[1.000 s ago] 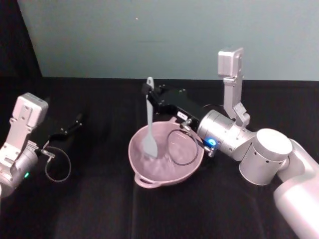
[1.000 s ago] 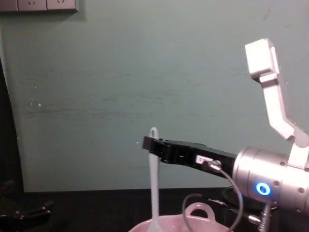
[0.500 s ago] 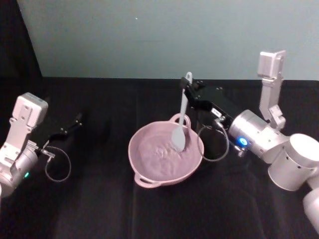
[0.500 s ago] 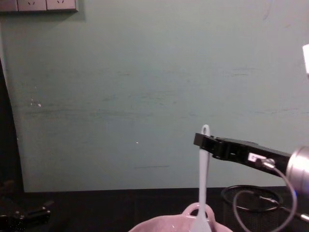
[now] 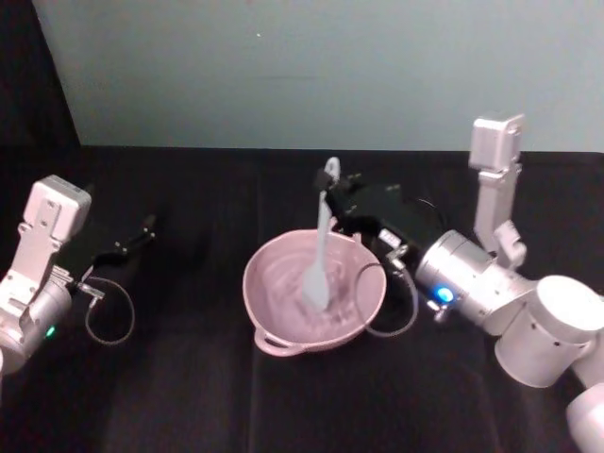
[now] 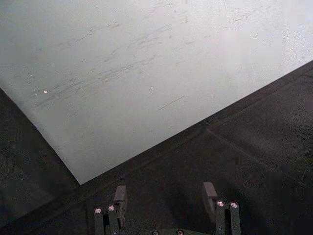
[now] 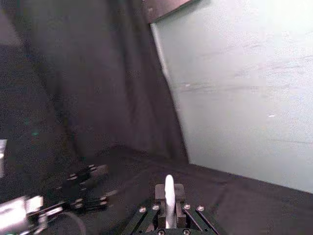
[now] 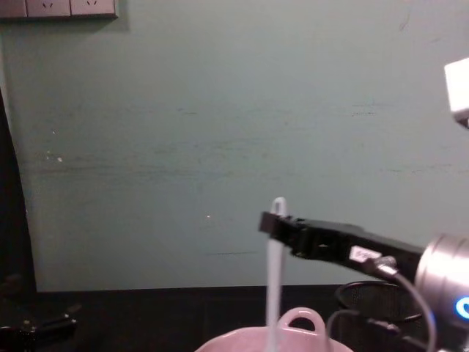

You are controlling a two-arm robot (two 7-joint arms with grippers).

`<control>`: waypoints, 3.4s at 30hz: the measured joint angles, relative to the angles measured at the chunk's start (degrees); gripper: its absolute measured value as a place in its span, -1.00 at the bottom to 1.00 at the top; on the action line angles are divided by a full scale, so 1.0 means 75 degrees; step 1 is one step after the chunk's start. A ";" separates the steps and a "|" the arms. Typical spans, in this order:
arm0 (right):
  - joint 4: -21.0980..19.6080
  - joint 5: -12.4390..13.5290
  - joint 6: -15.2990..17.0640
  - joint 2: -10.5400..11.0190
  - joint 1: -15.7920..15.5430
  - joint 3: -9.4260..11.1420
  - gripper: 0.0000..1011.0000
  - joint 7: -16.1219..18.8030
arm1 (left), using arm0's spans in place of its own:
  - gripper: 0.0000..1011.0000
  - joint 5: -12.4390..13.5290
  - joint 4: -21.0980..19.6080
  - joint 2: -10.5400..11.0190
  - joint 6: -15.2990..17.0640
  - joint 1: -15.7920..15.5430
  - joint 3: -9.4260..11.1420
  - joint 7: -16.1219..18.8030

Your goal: Use the one hand to pick up the spoon and stir the clear water in the bowl.

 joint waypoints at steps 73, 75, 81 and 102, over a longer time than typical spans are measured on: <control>0.1593 0.0067 -0.0389 -0.0977 0.0921 -0.0357 -0.78 0.0482 | 1.00 0.0000 0.0000 0.0000 0.0000 0.0000 0.0001 0.0000; 0.1786 0.0092 -0.0470 -0.1033 0.1021 -0.0324 -0.78 0.0498 | 1.00 0.0000 0.0000 0.0000 0.0000 0.0000 0.0000 0.0000; 0.2413 0.0010 -0.0840 -0.1184 0.1350 -0.0152 -0.78 0.0380 | 1.00 0.0000 0.0000 0.0000 0.0001 0.0000 0.0000 0.0000; 0.0984 -0.1061 -0.0442 -0.0395 0.0737 0.0256 -0.78 -0.0352 | 1.00 0.0000 0.0000 0.0000 0.0000 0.0000 0.0000 0.0000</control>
